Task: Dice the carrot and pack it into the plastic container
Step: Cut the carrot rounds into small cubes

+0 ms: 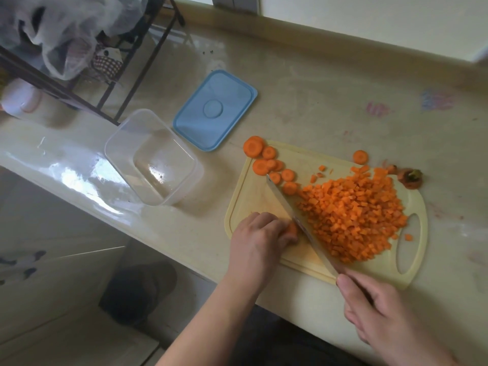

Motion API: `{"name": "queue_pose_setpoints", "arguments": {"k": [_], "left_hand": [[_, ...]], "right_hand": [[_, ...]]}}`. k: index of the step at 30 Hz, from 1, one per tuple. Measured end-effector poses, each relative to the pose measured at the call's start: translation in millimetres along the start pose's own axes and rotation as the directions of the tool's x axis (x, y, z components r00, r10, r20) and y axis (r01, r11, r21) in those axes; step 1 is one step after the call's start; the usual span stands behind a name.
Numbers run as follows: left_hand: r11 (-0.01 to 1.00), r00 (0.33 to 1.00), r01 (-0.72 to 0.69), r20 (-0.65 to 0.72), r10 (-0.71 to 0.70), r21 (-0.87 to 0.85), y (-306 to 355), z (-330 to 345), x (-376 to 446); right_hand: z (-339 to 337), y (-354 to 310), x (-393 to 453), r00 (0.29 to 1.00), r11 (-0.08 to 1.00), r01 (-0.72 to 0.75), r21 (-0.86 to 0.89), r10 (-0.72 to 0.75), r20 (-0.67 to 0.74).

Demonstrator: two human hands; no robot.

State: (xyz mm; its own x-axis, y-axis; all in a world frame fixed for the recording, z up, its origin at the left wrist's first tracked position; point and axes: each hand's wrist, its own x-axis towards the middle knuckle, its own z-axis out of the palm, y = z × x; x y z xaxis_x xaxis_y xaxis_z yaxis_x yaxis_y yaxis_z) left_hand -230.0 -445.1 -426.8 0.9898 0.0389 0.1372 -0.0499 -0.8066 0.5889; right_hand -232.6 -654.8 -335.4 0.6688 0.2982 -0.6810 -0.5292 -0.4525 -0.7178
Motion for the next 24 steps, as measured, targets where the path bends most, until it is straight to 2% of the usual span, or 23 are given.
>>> {"name": "queue_pose_setpoints", "arguments": {"k": [6,12,15,18,24], "left_hand": [[0.994,0.995,-0.104,-0.011,0.103,-0.042,-16,1,2],[0.99,0.992,-0.129,-0.011,0.129,-0.062,-18,-5,-3],[0.969,0.972,-0.233,-0.052,0.229,-0.082,-19,-5,-5],[0.93,0.936,-0.35,0.0,0.352,-0.111,-20,2,-9],[0.939,0.949,-0.312,0.0,0.316,-0.147,-17,6,-7]], "right_hand": [[-4,-2,-8,1.0,0.999,-0.006,0.048,0.007,-0.013],[-10,-1,-23,0.999,0.999,-0.022,-0.045,0.02,-0.046],[-12,1,-26,0.998,0.994,-0.018,-0.111,0.01,-0.069],[-14,1,-27,0.997,0.984,-0.003,-0.177,-0.01,-0.074],[-16,5,-32,0.997,0.974,-0.008,-0.227,-0.01,-0.081]]}}
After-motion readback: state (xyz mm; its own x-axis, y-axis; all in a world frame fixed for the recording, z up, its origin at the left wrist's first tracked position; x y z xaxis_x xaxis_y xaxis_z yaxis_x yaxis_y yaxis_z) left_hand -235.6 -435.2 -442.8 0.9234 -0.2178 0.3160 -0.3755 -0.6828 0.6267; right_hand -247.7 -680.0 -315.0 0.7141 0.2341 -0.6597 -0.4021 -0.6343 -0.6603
